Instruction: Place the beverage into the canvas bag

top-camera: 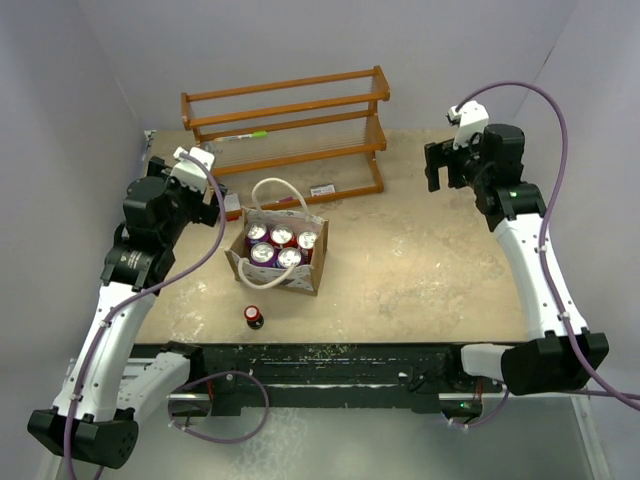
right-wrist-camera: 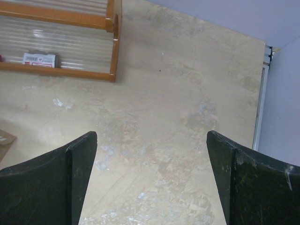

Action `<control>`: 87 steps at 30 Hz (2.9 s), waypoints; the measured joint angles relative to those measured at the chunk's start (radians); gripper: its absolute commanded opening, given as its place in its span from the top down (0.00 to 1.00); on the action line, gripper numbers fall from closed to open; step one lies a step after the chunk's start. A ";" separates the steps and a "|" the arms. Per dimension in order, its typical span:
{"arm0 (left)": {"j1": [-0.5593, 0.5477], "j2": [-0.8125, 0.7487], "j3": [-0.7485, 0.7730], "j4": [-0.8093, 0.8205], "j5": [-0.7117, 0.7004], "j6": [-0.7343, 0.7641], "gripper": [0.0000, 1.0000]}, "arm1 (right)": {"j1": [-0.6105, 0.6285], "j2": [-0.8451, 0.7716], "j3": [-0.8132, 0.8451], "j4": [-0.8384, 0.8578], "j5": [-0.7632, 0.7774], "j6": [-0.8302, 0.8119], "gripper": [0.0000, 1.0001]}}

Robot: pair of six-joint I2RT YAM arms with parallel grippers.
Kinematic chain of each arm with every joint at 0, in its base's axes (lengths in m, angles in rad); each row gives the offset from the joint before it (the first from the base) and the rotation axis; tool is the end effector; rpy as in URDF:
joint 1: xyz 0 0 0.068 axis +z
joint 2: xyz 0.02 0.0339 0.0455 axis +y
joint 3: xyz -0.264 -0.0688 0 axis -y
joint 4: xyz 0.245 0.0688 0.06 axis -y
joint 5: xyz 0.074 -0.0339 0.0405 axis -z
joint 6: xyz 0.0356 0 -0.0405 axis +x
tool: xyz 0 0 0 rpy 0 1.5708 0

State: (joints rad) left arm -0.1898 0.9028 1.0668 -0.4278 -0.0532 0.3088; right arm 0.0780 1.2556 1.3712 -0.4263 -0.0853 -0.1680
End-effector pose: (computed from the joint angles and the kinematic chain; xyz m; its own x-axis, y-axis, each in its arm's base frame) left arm 0.1910 -0.0348 0.3914 -0.2020 0.3478 -0.9155 0.2093 0.9285 0.3066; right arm 0.2777 0.0248 0.4189 -0.2740 -0.1885 -0.9431 -0.2072 0.9691 -0.1335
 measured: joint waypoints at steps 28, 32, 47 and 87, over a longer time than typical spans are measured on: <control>0.079 -0.076 -0.101 0.177 0.037 -0.084 0.01 | -0.025 -0.262 -0.259 0.359 0.154 0.035 0.00; 0.093 -0.094 -0.101 0.162 0.057 -0.113 0.01 | -0.034 -0.264 -0.272 0.353 0.151 0.033 0.00; 0.105 -0.133 -0.077 0.095 0.076 -0.142 0.01 | -0.055 -0.283 -0.278 0.310 0.110 0.018 0.00; 0.105 -0.146 -0.070 0.067 0.076 -0.140 0.01 | -0.061 -0.294 -0.278 0.290 0.094 0.000 0.00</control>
State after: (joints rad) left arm -0.0853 0.7563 0.9966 -0.3611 0.0223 0.1684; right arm 0.0166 0.9615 1.0931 -0.1364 0.0086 -0.1684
